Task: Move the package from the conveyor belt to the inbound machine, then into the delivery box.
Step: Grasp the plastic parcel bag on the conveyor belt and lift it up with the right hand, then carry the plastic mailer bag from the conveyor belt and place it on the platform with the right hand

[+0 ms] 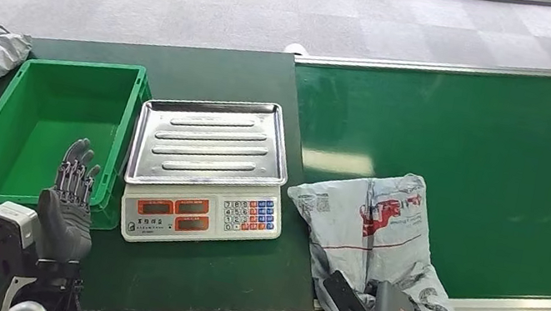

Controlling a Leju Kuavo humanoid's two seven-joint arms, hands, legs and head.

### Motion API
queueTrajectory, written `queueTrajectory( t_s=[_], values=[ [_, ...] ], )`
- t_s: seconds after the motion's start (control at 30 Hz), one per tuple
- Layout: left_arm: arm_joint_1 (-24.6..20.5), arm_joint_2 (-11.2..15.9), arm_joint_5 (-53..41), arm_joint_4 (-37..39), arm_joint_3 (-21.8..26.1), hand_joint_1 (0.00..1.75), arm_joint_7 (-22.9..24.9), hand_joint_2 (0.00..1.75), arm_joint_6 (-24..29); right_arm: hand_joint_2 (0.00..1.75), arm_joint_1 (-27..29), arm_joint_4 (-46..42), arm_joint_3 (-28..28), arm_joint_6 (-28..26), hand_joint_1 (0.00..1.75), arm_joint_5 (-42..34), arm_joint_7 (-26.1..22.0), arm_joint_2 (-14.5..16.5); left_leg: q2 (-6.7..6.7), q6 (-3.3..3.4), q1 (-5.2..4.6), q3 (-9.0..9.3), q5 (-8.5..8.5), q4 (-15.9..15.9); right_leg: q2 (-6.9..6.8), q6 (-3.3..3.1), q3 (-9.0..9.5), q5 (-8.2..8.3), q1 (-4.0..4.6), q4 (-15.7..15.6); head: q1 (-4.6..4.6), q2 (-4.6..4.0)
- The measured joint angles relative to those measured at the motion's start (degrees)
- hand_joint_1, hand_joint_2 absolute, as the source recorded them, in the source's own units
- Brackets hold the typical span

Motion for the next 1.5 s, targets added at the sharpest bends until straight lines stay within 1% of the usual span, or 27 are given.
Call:
queueTrajectory(
  t_s=[0.13, 0.27, 0.4, 0.53, 0.63, 0.73, 0.87, 1.0, 1.07, 1.17, 1.3, 1.4, 1.5],
  values=[
    [0.6, 0.0, 0.5, 0.0, 0.0, 0.0, -1.2, 0.0, -0.4, 1.75, 2.5, -5.2, -0.8, -3.4, 1.75, 4.5, -0.3, -1.0, -0.03, 0.03, -0.03, -0.46, -0.04, 0.0, -0.03, 0.03, -0.02, -0.03, -0.04, 0.0, 0.0, 0.0],
    [1.7, 0.0, 0.9, 0.1, 0.0, 0.0, -2.6, 0.0, -0.4, 1.75, 4.4, -12.8, -2.9, -6.6, 1.75, 9.5, -1.6, -3.4, 0.02, 0.06, -0.05, -0.54, -0.09, 0.0, 0.01, 0.05, -0.09, -0.05, -0.06, 0.0, -0.01, 0.0],
    [1.8, -0.1, 2.3, 0.5, 0.0, 0.0, -3.4, 0.0, -0.8, 1.75, 2.9, -19.4, -4.6, -5.5, 1.75, 13.9, -3.0, -6.6, 0.05, 0.06, -0.08, -0.58, -0.09, 0.0, 0.03, 0.05, -0.12, -0.04, -0.09, 0.0, -0.01, 0.0],
    [1.9, -0.1, 3.6, 1.1, 0.0, 0.0, -4.1, 0.0, -1.2, 1.75, -2.3, -22.3, -4.6, -3.8, 1.75, 16.8, -4.8, -9.8, 0.1, 0.07, -0.08, -0.61, -0.08, 0.0, 0.07, 0.05, -0.12, 0.0, -0.1, 0.0, 0.0, 0.0],
    [2.2, -0.3, 4.4, 1.3, 0.0, 0.0, -4.6, 0.0, -1.2, 1.75, -9.7, -22.2, -2.5, -1.7, 1.75, 18.0, -6.1, -11.6, 0.23, 0.04, -0.07, -0.62, -0.03, 0.0, 0.18, 0.01, -0.18, 0.09, -0.09, 0.0, -0.01, 0.0],
    [2.4, -0.7, 4.7, 1.3, 0.0, 0.0, -4.6, 0.0, -1.3, 1.75, -18.2, -20.5, 2.3, 0.5, 1.75, 19.1, -6.5, -11.9, 0.32, 0.0, -0.05, -0.41, 0.09, 0.0, 0.26, -0.02, -0.25, 0.16, -0.05, 0.0, -0.02, 0.0],
    [2.5, -1.1, 4.8, 1.4, 0.0, 0.0, -4.6, 0.0, -1.6, 1.75, -26.7, -17.0, 9.6, 2.3, 1.75, 19.6, -6.5, -11.8, 0.07, -0.02, -0.02, -0.4, 0.3, 0.0, 0.02, -0.06, -0.35, 0.24, -0.02, 0.1, 0.01, 0.0],
    [2.0, -1.2, 5.0, 2.0, 0.0, 0.0, -4.6, 0.0, -1.7, 1.75, -34.3, -11.5, 16.1, 3.2, 1.75, 19.7, -6.7, -10.2, 0.04, -0.05, -0.02, -0.38, 0.33, 0.0, 0.02, -0.08, -0.42, 0.26, -0.01, 0.1, -0.02, 0.0],
    [1.8, -1.2, 5.2, 2.3, 0.0, 0.0, -4.6, 0.0, -1.7, 1.75, -36.5, -9.5, 18.2, 3.2, 1.75, 19.5, -6.9, -9.5, -0.07, -0.05, -0.02, -0.43, 0.37, 0.0, -0.1, -0.08, -0.43, 0.27, -0.01, 0.1, -0.01, 0.0],
    [1.7, -1.2, 5.7, 2.6, 0.0, 0.0, -4.7, 0.0, -1.7, 1.75, -39.8, -6.0, 21.1, 3.4, 1.75, 17.8, -8.4, -8.0, -0.11, -0.05, -0.02, -0.67, 0.39, 0.0, -0.12, -0.09, -0.45, 0.28, -0.02, 0.1, 0.01, 0.0],
    [1.1, -1.2, 6.4, 2.7, 0.0, 0.0, -4.8, 0.0, -1.7, 1.75, -44.3, 0.3, 25.9, 2.5, 1.75, 14.0, -9.0, -3.4, 0.09, -0.11, -0.01, -0.57, 0.38, 0.0, 0.09, -0.13, -0.61, 0.31, 0.0, 0.1, -0.02, 0.0],
    [0.9, -1.1, 6.5, 2.8, 0.0, 0.0, -4.8, 0.0, -1.6, 1.75, -45.8, 3.2, 28.2, 1.8, 1.75, 13.2, -8.7, -1.2, -0.13, -0.15, 0.01, -0.55, 0.49, 0.0, -0.15, -0.14, -0.63, 0.33, 0.04, 0.1, -0.02, 0.0],
    [0.9, -1.1, 6.6, 2.9, 0.0, 0.0, -4.8, 0.0, -1.6, 1.75, -46.5, 4.8, 29.4, 1.6, 1.75, 12.8, -8.6, -0.3, -0.22, -0.16, 0.01, -0.63, 0.52, 0.0, -0.23, -0.14, -0.63, 0.33, 0.03, 0.1, -0.01, 0.0]
  ],
)
